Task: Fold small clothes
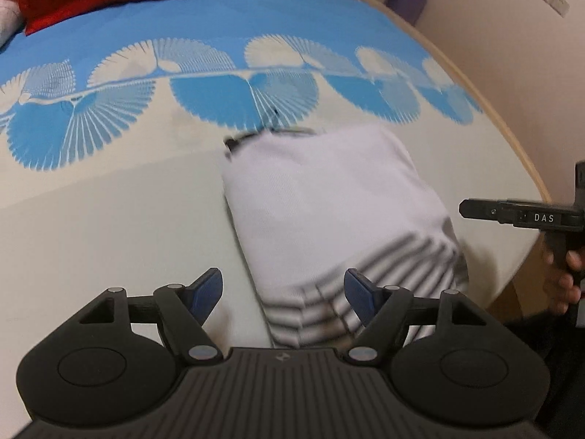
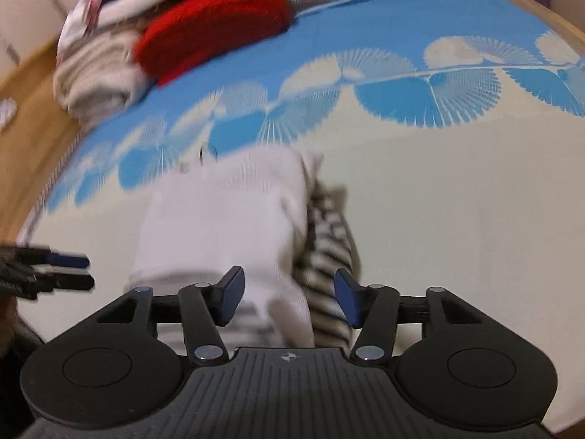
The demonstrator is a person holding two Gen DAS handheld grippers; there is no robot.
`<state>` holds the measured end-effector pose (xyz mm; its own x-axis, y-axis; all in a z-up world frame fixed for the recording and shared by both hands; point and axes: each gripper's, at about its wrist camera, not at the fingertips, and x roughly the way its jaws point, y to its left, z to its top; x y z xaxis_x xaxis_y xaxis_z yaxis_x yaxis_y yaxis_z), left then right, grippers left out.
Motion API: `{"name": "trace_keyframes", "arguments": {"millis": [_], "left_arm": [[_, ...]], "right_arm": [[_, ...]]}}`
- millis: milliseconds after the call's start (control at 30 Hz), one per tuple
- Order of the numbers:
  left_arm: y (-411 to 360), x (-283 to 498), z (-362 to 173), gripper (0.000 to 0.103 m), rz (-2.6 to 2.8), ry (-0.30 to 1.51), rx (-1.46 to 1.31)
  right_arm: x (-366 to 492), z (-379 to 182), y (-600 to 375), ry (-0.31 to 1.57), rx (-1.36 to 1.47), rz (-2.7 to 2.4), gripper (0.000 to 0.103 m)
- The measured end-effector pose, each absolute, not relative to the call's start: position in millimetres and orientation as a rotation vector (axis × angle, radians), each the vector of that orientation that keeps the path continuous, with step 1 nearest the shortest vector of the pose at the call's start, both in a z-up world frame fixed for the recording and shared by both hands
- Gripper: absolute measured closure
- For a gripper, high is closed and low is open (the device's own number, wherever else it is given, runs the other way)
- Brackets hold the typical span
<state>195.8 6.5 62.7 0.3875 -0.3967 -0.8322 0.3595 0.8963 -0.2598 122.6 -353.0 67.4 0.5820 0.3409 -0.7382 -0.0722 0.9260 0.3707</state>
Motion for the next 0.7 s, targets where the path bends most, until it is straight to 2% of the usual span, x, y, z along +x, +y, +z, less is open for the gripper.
{"name": "trace_keyframes", "arguments": {"millis": [200, 400, 433, 467, 500, 633, 700], "left_arm": [[8.4, 241.4, 51.4, 0.025, -0.449, 1.073, -0.116], [12.5, 247.8, 28.8, 0.025, -0.423, 1.084, -0.178], [10.9, 246.7, 27.6, 0.025, -0.417, 1.088, -0.169], [9.2, 246.0, 27.8, 0.025, -0.42, 1.08, -0.155], [7.8, 244.8, 30.0, 0.025, -0.427, 1.064, -0.144], [8.5, 243.4, 32.0, 0.025, -0.437, 1.052, -0.177], [8.8, 242.7, 31.3, 0.025, -0.436, 1.055, -0.174]], "right_arm": [[185.4, 50.9, -356.5, 0.907, 0.453, 0.138, 0.045], [225.4, 24.0, -353.2, 0.935, 0.592, 0.11, 0.046], [229.6, 22.5, -350.9, 0.941, 0.596, 0.12, 0.055], [232.8, 21.9, -346.6, 0.949, 0.588, 0.137, 0.068], [235.3, 23.3, -342.3, 0.944, 0.571, 0.154, 0.101], [234.4, 40.3, -342.9, 0.82, 0.545, 0.115, 0.1], [240.7, 25.7, -343.1, 0.904, 0.478, 0.008, 0.1]]}}
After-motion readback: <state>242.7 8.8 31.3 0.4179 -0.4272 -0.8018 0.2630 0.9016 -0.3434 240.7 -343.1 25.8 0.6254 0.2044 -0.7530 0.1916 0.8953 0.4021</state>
